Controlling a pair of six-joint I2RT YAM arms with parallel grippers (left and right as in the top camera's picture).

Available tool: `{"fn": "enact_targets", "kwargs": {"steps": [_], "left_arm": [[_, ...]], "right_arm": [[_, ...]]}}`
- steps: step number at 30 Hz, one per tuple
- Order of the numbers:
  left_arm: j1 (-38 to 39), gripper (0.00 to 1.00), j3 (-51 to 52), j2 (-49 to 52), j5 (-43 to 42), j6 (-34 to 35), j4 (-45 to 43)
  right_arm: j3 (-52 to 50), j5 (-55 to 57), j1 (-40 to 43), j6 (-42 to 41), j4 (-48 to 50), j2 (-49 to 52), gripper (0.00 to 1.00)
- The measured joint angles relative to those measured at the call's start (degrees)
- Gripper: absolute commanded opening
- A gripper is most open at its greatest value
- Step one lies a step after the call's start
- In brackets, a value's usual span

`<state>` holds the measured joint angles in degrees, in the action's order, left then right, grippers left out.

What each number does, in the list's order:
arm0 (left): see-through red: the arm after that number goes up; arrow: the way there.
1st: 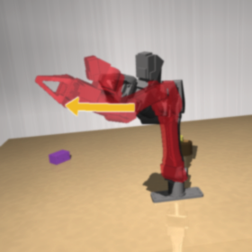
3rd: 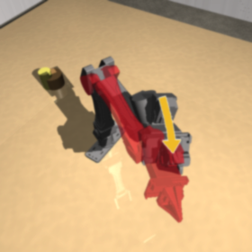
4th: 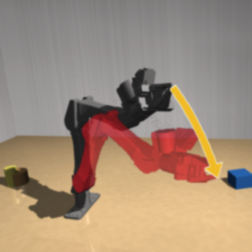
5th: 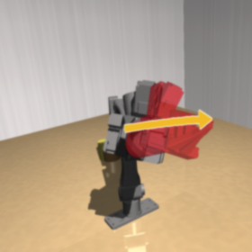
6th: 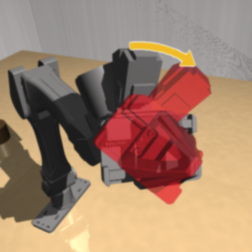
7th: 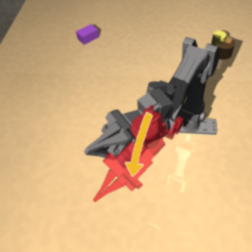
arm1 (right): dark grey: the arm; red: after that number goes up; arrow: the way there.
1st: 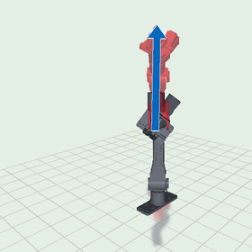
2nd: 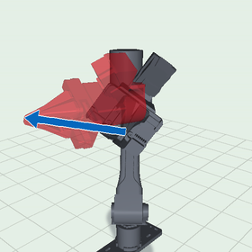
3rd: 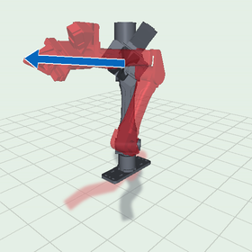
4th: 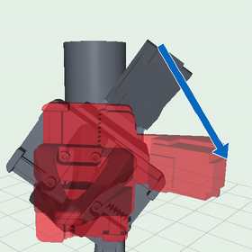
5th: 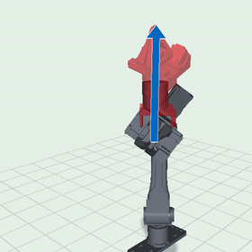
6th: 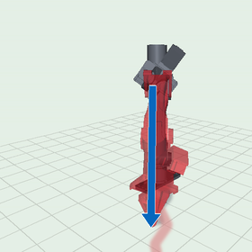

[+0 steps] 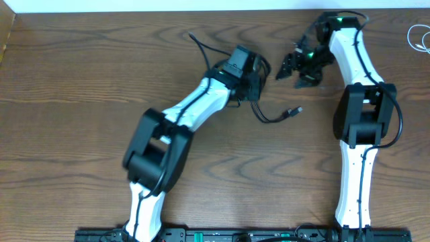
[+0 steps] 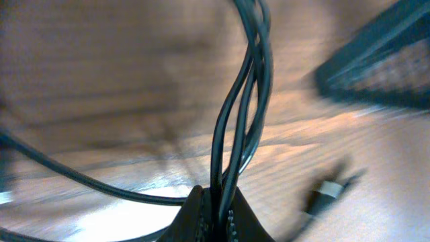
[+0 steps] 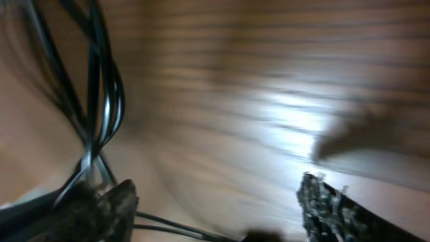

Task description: Untangle cables

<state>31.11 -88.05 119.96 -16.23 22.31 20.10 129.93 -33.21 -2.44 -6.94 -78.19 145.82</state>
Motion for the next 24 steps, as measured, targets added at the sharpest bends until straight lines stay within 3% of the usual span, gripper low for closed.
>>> {"fn": "enact_targets", "kwargs": {"steps": [9, 16, 24], "left_arm": [[-4.5, 0.07, 0.0, -16.3, 0.0, 3.5, 3.6], [-7.8, 0.08, 0.0, -16.9, -3.8, 6.7, 4.1], [-11.8, 0.08, 0.0, -16.9, -12.9, 11.0, 1.1]], "right_arm": [[-0.6, -11.7, -3.8, 2.1, 4.9, -3.8, 0.75], [-0.7, -13.4, -6.1, 4.0, 8.0, -15.7, 0.79], [-0.3, -14.3, -10.5, 4.4, 8.5, -18.8, 0.69]]}}
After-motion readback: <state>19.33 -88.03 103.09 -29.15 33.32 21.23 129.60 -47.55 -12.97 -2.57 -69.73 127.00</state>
